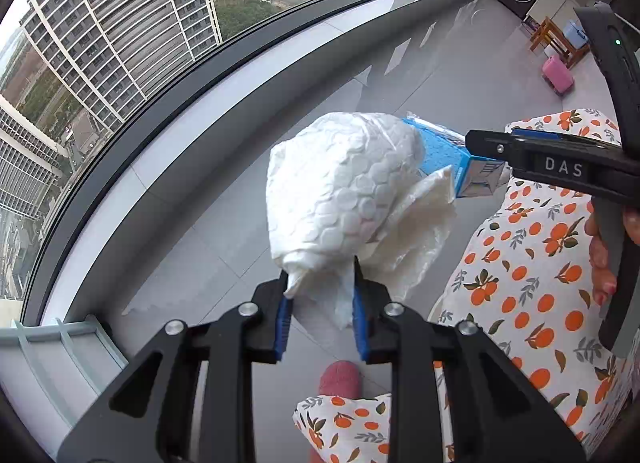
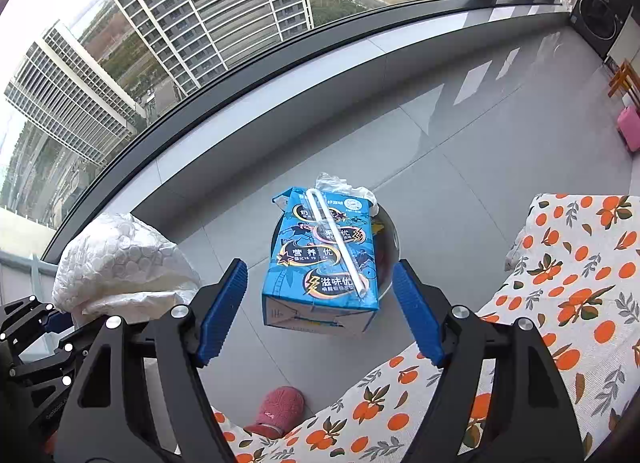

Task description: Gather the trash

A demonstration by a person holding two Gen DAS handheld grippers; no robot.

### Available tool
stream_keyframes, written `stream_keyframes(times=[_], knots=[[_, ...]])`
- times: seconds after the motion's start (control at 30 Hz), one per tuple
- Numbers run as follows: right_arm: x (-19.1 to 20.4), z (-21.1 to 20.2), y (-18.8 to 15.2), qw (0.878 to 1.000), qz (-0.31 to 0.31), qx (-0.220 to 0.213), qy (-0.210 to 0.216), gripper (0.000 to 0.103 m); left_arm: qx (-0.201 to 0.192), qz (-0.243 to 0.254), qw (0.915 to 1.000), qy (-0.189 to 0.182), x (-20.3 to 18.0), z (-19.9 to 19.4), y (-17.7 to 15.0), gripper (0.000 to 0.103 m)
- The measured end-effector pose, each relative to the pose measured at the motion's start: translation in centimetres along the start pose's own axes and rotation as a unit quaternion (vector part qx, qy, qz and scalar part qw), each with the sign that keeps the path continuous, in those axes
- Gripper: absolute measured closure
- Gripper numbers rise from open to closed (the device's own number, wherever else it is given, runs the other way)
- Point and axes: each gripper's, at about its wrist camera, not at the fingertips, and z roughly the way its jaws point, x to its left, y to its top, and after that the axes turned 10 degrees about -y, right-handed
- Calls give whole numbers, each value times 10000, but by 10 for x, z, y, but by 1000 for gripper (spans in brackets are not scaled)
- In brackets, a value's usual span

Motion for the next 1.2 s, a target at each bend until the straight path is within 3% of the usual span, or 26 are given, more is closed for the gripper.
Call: stream_keyframes(times=[0.17, 0.47, 0.53, 0.67, 0.77, 1.0, 1.1, 1.2], knots=[[0, 21, 4, 9999, -22, 74, -97, 31, 102, 42, 9999, -62, 13, 29, 14, 77], [-16, -10, -7, 9997, 160, -3, -204, 31, 140, 377, 9989, -239, -8, 76, 51, 76], [-22, -16, -9, 9995, 239, -40, -187, 31, 122, 421, 9984, -364, -14, 86, 59, 69], [-32, -27, -11, 9990, 371, -140, -183, 31, 268, 519, 9964, -617, -28, 113, 71, 35], [-38, -31, -14, 9985, 488, -174, -185, 31, 399, 632, 9953, -620, -39, 125, 75, 34], [-47, -39, -35, 9975, 680, -123, -163, 31, 392, 846, 9950, -358, -58, 107, 66, 34], [-49, -46, -44, 9973, 704, -121, -169, 31, 276, 960, 9949, -138, -68, 87, 59, 30], [-52, -54, -56, 9972, 701, -169, -204, 31, 210, 938, 9952, -156, -76, 63, 49, 30]])
